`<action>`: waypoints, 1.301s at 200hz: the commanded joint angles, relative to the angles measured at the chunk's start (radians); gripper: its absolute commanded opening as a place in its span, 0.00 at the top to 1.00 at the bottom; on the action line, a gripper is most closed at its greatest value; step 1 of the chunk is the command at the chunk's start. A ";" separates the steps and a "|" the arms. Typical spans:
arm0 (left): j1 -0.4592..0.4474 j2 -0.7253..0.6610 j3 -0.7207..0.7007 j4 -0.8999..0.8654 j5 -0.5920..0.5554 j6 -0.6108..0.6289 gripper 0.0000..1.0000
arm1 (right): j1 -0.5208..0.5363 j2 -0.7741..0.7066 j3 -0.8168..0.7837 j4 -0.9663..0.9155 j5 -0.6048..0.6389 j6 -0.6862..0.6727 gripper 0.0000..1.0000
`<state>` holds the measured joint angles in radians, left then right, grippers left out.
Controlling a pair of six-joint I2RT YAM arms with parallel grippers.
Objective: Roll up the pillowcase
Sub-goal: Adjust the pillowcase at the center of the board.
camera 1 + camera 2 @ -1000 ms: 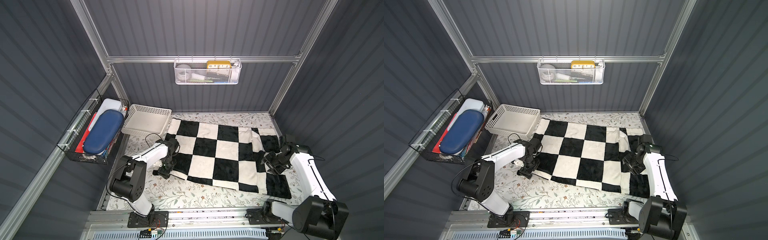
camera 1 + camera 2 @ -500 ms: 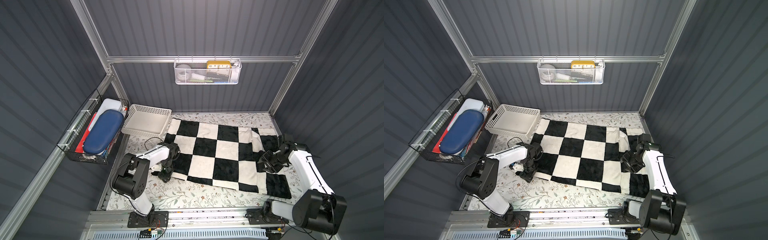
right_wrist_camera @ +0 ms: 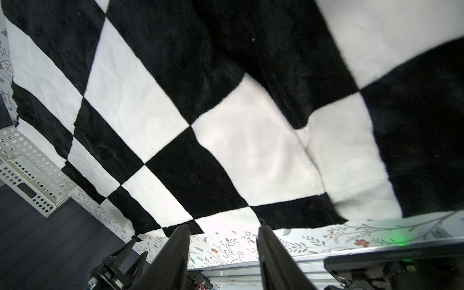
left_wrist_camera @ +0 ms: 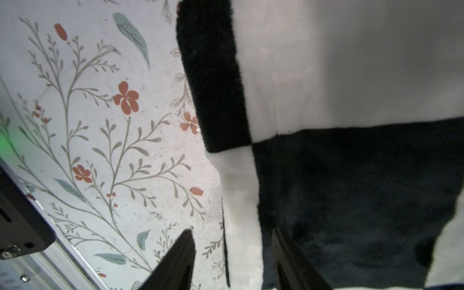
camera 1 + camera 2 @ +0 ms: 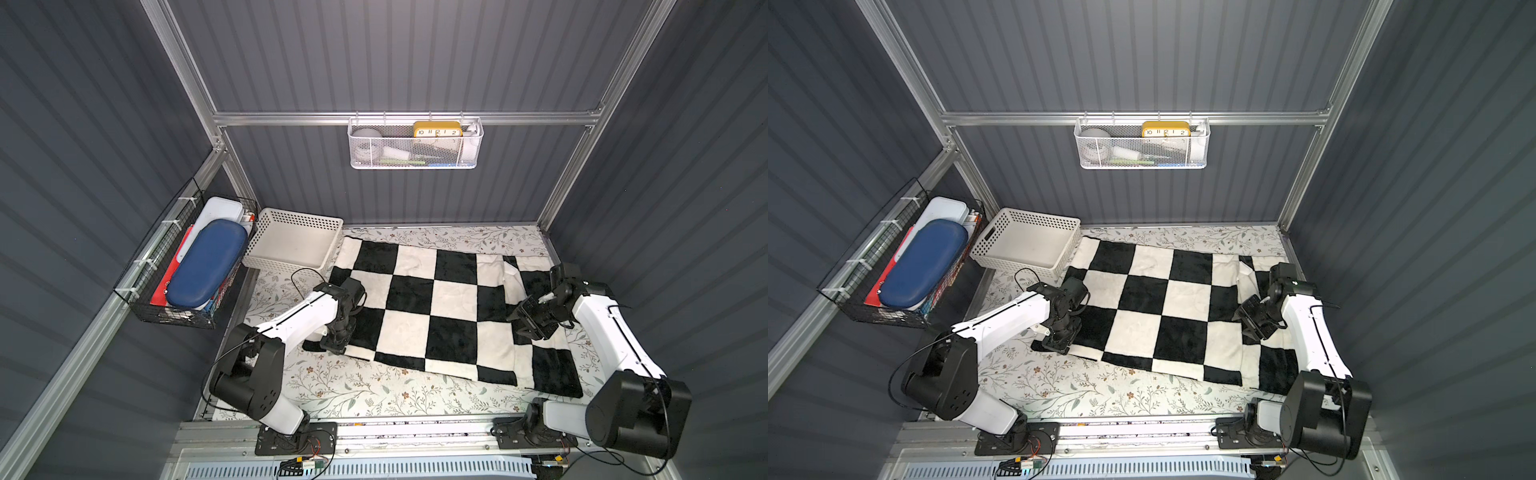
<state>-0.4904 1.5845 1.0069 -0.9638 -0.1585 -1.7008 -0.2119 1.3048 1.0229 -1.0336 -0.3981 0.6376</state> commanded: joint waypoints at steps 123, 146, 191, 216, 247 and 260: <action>0.004 0.128 -0.117 0.177 -0.039 0.094 0.40 | 0.004 -0.018 0.025 -0.063 0.116 0.006 0.50; 0.004 0.131 -0.098 0.197 -0.048 0.148 0.49 | -0.046 -0.053 0.004 -0.117 0.211 0.069 0.50; 0.004 0.111 -0.054 0.190 -0.079 0.251 0.78 | -0.238 0.068 0.014 -0.119 0.192 0.098 0.49; 0.004 0.108 -0.054 0.199 -0.072 0.316 0.87 | -0.354 0.071 -0.076 -0.105 0.120 0.205 0.49; 0.005 0.105 -0.033 0.206 -0.072 0.390 0.91 | -0.422 -0.001 -0.133 -0.187 0.291 0.243 0.44; 0.004 0.104 -0.011 0.210 -0.086 0.421 0.92 | -0.472 0.004 -0.152 -0.205 0.293 0.224 0.43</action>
<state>-0.4904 1.6741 0.9596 -0.7349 -0.2245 -1.3773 -0.6231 1.3262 0.8948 -1.1603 -0.1844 0.8364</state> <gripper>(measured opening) 0.096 0.563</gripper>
